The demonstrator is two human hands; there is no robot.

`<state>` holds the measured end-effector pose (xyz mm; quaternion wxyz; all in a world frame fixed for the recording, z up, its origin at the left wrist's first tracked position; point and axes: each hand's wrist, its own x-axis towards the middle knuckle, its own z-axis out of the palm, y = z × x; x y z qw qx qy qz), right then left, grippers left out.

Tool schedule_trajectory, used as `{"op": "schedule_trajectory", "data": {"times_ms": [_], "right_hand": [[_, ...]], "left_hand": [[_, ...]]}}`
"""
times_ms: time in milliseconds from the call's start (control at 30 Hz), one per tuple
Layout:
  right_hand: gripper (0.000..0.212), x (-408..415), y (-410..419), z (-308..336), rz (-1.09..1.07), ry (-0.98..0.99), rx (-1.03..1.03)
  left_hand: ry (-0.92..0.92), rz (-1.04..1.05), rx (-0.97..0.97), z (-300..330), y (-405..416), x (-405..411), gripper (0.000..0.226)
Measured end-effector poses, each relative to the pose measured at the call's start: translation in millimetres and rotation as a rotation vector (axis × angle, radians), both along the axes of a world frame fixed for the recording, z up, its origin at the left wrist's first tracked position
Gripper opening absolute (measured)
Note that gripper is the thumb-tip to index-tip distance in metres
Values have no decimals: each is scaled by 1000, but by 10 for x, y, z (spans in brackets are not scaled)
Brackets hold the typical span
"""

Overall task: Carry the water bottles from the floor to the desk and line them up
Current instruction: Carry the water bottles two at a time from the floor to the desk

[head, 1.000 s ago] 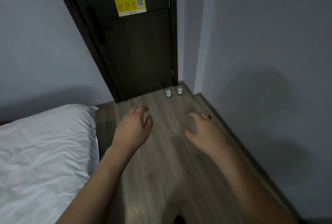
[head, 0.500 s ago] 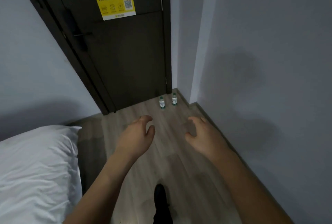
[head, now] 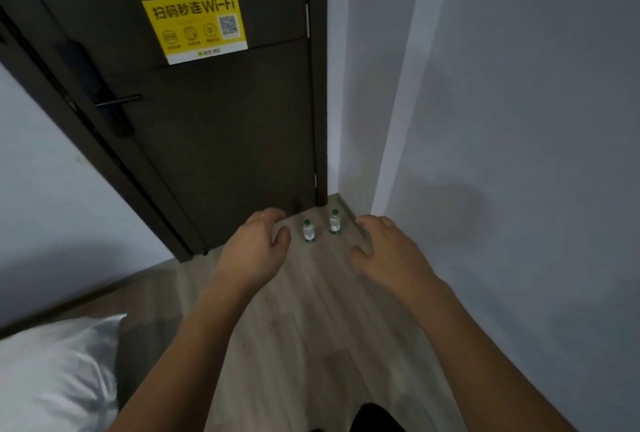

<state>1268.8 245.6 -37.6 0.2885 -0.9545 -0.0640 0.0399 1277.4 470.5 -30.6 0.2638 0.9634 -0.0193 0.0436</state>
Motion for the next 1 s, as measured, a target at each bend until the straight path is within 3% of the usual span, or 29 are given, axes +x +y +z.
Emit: {"op": "schedule_trajectory", "data": {"times_ms": [300, 700, 867, 1000], "right_hand": [[47, 1540, -236, -413, -50, 80, 30], [44, 4331, -421, -763, 49, 187, -36], [40, 5103, -332, -1325, 56, 293, -60], [45, 5663, -247, -2404, 29, 380, -106]], "left_hand": [[91, -65, 18, -371, -251, 1545, 38], [189, 30, 183, -588, -294, 3978, 42], [279, 46, 155, -1234, -162, 4714, 41], [408, 62, 141, -2425, -50, 5343, 46]]}}
